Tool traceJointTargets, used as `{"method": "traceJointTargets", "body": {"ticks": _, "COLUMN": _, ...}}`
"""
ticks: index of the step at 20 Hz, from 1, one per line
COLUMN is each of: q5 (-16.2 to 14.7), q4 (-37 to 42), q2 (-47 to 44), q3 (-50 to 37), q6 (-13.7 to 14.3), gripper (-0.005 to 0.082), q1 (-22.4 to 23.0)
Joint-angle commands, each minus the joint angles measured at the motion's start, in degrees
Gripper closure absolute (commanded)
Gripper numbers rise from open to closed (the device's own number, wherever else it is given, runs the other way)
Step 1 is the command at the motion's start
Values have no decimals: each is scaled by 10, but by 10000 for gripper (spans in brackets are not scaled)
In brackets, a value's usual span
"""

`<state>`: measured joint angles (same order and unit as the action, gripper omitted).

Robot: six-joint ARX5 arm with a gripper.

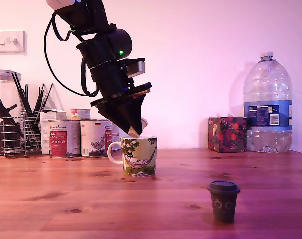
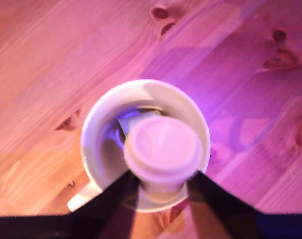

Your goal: Pick up the coffee capsules from the table one by one and drop them inside the nearest coffee cup

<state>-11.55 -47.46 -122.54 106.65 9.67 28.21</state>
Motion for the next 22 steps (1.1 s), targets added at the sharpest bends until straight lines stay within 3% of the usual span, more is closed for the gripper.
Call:
{"method": "traceJointTargets", "body": {"ticks": 1, "q5": 2, "q4": 6, "q2": -13, "q3": 2, "q6": 9, "gripper": 35, "q1": 5}}
{"method": "traceJointTargets", "body": {"ticks": 2, "q5": 3, "q4": 6, "q2": -13, "q3": 2, "q6": 9, "gripper": 4, "q1": 5}}
{"method": "traceJointTargets", "body": {"ticks": 7, "q5": 3, "q4": 9, "q2": -13, "q3": 2, "q6": 9, "gripper": 7, "q1": 5}}
{"method": "traceJointTargets", "body": {"ticks": 10, "q5": 3, "q4": 9, "q2": -13, "q3": 2, "q6": 13, "gripper": 53, "q1": 5}}
{"method": "traceJointTargets", "body": {"ticks": 12, "q5": 3, "q4": 10, "q2": -13, "q3": 2, "q6": 13, "gripper": 180, "q1": 6}}
{"method": "traceJointTargets", "body": {"ticks": 13, "q5": 3, "q4": 13, "q2": -13, "q3": 2, "q6": 14, "gripper": 288, "q1": 8}}
{"method": "traceJointTargets", "body": {"ticks": 16, "q5": -3, "q4": 35, "q2": -12, "q3": 2, "q6": 13, "gripper": 749, "q1": 8}}
{"method": "traceJointTargets", "body": {"ticks": 17, "q5": -8, "q4": 44, "q2": -10, "q3": 2, "q6": 13, "gripper": 791, "q1": 8}}
{"method": "traceJointTargets", "body": {"ticks": 22, "q5": -14, "q4": 123, "q2": 50, "q3": -57, "q6": 13, "gripper": 789, "q1": 5}}
